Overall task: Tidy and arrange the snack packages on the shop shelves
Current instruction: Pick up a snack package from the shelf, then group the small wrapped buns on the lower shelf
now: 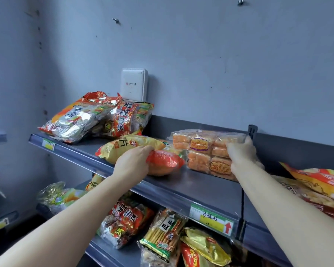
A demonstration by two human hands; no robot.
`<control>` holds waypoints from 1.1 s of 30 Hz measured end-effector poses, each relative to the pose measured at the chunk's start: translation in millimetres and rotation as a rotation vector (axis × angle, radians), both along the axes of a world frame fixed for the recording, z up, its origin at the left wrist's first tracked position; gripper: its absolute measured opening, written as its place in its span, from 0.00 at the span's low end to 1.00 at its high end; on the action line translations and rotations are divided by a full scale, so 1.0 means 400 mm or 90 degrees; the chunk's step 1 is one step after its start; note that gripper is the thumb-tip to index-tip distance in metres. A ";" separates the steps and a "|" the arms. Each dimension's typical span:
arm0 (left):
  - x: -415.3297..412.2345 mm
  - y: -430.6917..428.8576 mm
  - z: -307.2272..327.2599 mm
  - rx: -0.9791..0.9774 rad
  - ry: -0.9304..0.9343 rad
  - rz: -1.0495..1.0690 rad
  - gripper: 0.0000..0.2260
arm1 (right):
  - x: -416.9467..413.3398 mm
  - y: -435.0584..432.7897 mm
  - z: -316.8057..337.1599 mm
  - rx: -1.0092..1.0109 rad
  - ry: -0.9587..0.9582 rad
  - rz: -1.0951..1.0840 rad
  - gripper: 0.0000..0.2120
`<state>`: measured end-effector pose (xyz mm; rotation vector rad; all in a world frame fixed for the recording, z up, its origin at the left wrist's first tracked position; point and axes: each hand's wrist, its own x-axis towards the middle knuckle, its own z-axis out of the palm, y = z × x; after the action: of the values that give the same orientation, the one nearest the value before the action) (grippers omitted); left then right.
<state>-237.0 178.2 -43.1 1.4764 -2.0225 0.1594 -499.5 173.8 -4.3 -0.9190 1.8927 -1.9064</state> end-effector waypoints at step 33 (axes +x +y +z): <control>-0.319 0.152 -0.013 0.142 0.537 -0.487 0.12 | -0.076 0.498 -0.091 -0.086 0.113 0.004 0.07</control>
<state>-364.7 239.1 -48.5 0.5912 -1.7329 -0.8729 -529.7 373.1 -40.9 -1.1689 1.8703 -2.0301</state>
